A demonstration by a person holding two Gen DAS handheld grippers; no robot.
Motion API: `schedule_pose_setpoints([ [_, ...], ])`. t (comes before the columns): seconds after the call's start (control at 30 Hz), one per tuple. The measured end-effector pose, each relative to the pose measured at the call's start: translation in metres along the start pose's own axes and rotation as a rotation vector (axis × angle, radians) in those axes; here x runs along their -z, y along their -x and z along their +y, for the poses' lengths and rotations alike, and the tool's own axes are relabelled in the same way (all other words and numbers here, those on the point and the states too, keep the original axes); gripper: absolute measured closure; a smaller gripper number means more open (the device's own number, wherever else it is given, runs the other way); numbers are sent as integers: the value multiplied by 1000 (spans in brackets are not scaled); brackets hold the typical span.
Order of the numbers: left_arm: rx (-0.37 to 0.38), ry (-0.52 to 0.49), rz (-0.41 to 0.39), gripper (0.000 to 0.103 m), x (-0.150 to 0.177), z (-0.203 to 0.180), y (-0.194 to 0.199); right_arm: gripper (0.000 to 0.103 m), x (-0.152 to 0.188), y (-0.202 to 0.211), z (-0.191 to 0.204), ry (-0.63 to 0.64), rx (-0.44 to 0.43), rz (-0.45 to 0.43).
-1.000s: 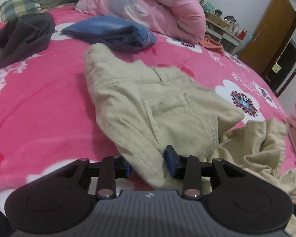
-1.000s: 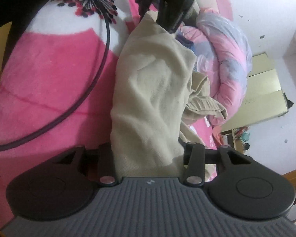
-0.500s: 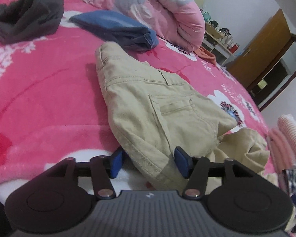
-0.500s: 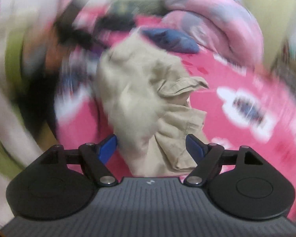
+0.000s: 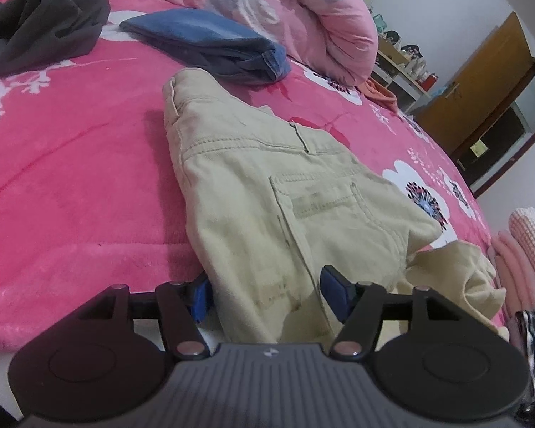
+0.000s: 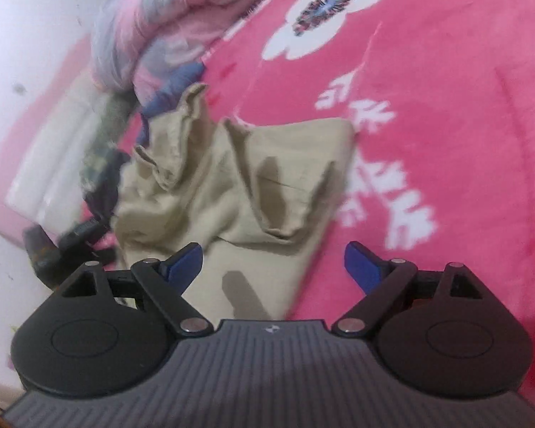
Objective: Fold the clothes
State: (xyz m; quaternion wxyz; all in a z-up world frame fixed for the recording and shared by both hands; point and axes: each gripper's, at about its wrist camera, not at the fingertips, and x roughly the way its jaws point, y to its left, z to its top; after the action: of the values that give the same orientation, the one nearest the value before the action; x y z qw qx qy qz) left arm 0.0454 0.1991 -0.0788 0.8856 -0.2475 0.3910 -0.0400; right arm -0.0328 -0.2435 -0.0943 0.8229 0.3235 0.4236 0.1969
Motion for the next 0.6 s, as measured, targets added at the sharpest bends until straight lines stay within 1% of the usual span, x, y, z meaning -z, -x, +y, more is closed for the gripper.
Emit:
schedule_pose_setpoints([
  [0.07, -9, -1, 0, 39, -1, -2, -1, 15, -1, -9, 3, -38, -75, -3],
  [0.13, -21, -3, 4, 39, -1, -4, -3, 15, -1, -24, 5, -47, -107, -5],
  [0.23, -68, -11, 0, 39, -1, -10, -4, 16, 2, -39, 6, -61, -164, -46],
  [0.3, -100, -16, -2, 42, -1, -15, -5, 26, 2, -46, 7, -84, -211, -69],
  [0.33, -116, -19, -3, 42, 0, -17, -6, 43, -1, -49, 6, -105, -234, -68],
  [0.37, -131, -21, -4, 48, 0, -19, -6, 61, -5, -50, 6, -111, -243, -73],
  [0.4, -147, -24, -6, 54, 0, -22, -7, 68, -8, -49, 5, -105, -243, -82],
  [0.43, -152, -19, -4, 57, 0, -24, -6, 77, -11, -48, 4, -99, -242, -92],
  [0.5, -161, -10, 0, 71, 0, -28, -4, 82, -17, -46, 3, -86, -241, -111],
  [0.57, -161, -3, 7, 77, 0, -34, -4, 88, -23, -44, 2, -74, -240, -130],
  [0.6, -155, 0, 13, 80, 1, -38, -3, 89, -26, -43, 1, -68, -239, -139],
])
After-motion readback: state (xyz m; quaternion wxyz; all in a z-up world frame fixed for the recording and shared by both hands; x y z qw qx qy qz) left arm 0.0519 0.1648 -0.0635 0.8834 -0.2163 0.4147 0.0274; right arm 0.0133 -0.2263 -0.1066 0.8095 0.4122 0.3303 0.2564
